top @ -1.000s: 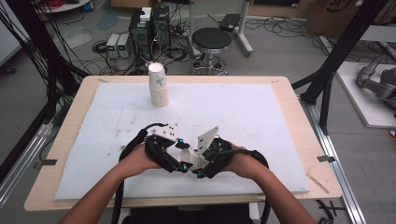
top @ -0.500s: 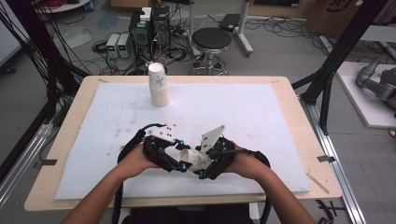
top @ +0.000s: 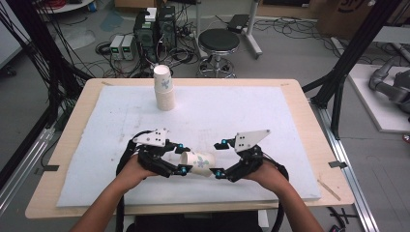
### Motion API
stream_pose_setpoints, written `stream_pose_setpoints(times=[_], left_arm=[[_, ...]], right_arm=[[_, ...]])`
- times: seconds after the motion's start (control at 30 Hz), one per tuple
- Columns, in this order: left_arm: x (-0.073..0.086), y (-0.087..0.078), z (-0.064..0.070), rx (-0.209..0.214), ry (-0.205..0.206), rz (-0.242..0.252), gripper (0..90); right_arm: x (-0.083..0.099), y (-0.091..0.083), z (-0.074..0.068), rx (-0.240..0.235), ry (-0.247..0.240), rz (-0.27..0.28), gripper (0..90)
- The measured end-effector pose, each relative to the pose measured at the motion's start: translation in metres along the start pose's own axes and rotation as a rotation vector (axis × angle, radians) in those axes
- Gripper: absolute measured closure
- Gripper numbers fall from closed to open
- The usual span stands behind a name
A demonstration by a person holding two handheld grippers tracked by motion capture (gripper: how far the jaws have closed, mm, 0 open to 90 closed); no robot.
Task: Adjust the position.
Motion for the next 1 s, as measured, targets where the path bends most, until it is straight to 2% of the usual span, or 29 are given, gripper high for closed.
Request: stream_pose_setpoints(times=[0.13,0.3,0.47,0.63,1.0], left_arm=[[-0.001,-0.002,0.001,-0.005,-0.008,0.041,36.7],[-0.001,-0.005,0.001,-0.007,0.0,0.071,36.6],[-0.002,-0.008,0.002,-0.009,0.003,0.101,36.6],[-0.008,-0.011,0.006,-0.001,0.016,0.157,36.7],[-0.01,-0.012,0.011,0.022,0.018,0.184,36.7]], right_arm=[[0.003,-0.002,0.0,0.016,0.005,0.036,18.9],[0.01,-0.002,-0.001,0.02,0.02,0.068,18.9],[0.016,-0.003,-0.003,0.017,0.049,0.089,18.9],[0.021,-0.002,-0.007,0.001,0.063,0.122,19.2],[0.021,-0.002,-0.009,-0.029,0.079,0.143,19.1]])
Point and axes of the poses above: each handheld gripper's, and its own axes: y roughly forward along the jaws, x roughly out of its underside, z roughly to its right, the point moved 9 cm from there along y, roughly forward along the jaws, and after that the axes turned 15 degrees about z, right-handed, at the moved point
